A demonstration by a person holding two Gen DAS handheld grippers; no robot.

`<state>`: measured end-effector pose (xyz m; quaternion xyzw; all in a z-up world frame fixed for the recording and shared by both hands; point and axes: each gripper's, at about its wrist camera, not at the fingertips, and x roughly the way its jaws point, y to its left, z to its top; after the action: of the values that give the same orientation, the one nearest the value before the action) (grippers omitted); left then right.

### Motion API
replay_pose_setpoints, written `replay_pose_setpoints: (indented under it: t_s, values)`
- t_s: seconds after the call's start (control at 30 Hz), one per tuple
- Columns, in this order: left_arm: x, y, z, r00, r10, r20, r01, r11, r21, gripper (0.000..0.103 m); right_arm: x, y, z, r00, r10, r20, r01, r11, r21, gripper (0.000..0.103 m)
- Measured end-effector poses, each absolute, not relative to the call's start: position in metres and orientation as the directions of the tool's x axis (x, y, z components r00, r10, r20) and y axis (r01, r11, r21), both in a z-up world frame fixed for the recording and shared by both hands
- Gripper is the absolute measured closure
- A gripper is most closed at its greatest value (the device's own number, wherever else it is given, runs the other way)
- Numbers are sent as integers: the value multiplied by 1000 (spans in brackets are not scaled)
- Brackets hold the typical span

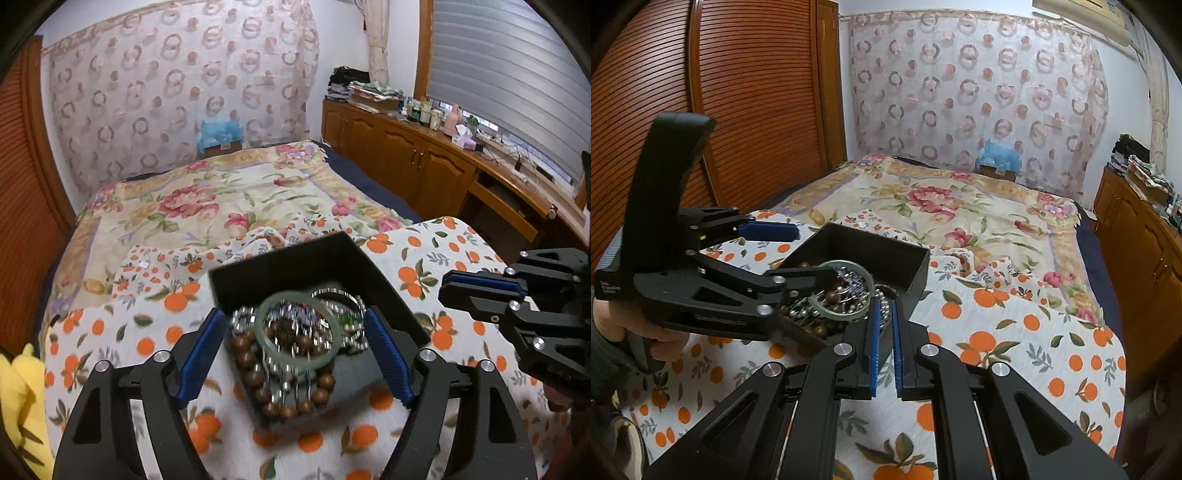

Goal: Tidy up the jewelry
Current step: 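Carry the bangle and ring over the black box and open both tools, then grasp the gold pearl ring with the left tool while the right tool grasps the flower pendant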

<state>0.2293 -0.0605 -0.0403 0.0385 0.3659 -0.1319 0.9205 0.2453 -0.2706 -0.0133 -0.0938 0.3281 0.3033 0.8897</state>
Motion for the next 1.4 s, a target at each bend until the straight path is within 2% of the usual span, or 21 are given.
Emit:
replay_pose_setpoints:
  t_s: [0.07, 0.17, 0.2, 0.7, 1.23, 1.27, 1.4]
  values:
    - [218, -56, -41, 696, -219, -684, 270, 962, -32, 27, 237, -269, -16, 597, 482, -641, -606, 795, 34, 93]
    - [199, -50, -45, 691, -216, -690, 270, 962, -31, 27, 223, -267, -21, 581, 496, -645, -617, 785, 49, 81]
    - [194, -48, -46, 691, -212, -691, 266, 964, -30, 27, 220, -266, -23, 572, 501, -649, -623, 780, 53, 80]
    - [138, -9, -73, 654, -193, -731, 211, 975, -68, 27, 166, -222, -73, 415, 522, -745, -729, 681, 70, 80]
    - [107, -4, -97, 604, -195, -773, 227, 971, -67, 27, 157, -201, -88, 409, 452, -793, -743, 669, -2, 81]
    - [107, -4, -98, 601, -195, -775, 229, 971, -67, 27, 156, -200, -88, 416, 444, -794, -742, 670, -14, 86]
    - [104, -6, -98, 592, -200, -780, 240, 968, -67, 27, 155, -206, -85, 422, 451, -786, -736, 677, -6, 86]
